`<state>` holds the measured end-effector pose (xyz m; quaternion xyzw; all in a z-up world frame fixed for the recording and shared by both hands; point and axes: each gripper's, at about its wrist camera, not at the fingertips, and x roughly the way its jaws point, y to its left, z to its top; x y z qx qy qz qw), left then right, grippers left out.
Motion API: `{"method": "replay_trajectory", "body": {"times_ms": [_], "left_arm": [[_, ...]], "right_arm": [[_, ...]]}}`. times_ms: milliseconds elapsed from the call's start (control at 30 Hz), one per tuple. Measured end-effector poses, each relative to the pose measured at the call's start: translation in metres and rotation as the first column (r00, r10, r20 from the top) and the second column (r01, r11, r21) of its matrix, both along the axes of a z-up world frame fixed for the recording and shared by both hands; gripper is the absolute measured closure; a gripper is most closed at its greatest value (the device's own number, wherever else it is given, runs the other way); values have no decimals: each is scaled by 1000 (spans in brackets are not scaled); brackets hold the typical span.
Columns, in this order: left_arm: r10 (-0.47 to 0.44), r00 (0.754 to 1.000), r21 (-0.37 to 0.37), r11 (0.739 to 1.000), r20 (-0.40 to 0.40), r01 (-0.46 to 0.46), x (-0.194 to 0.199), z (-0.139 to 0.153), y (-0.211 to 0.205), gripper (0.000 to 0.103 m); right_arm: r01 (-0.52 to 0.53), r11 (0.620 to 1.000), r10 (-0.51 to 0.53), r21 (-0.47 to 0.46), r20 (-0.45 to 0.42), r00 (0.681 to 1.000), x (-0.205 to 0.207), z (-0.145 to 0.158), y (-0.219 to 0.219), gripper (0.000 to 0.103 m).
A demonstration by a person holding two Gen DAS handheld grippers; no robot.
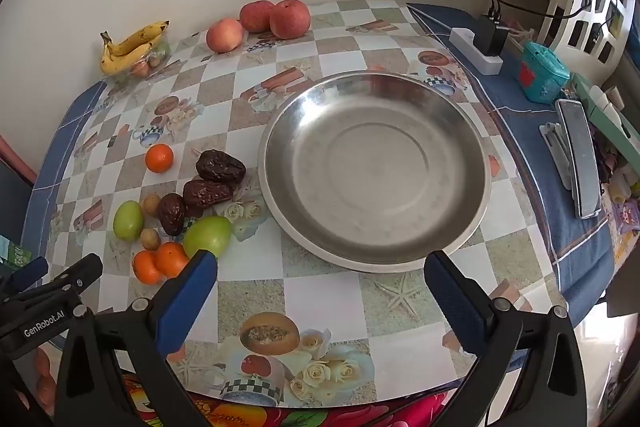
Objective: Organize fruits
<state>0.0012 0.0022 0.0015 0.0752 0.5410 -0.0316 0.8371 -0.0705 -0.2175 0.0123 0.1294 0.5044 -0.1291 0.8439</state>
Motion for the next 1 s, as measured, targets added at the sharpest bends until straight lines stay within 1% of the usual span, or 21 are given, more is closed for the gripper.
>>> {"method": "replay_trajectory", "body": {"times_ms": [267, 633, 733, 1000], "left_arm": [[12, 1000, 8, 1000, -1, -12, 1, 0, 2, 0], [15, 1000, 16, 1000, -1, -15, 1, 0, 2, 0], [16, 1000, 14, 1000, 6, -16, 1, 0, 3, 0], [11, 1000, 2, 1000, -8, -11, 2, -1, 4, 0]], "right_arm": [[16, 999, -16, 31, 3, 1000, -3, -7, -7, 0], [4, 999, -4, 35, 2, 1000, -2, -6, -6, 0], [4, 999, -4, 38, 2, 1000, -1, -6, -6, 0], [3, 1000, -3, 28, 2, 1000, -2, -4, -5, 0]]}}
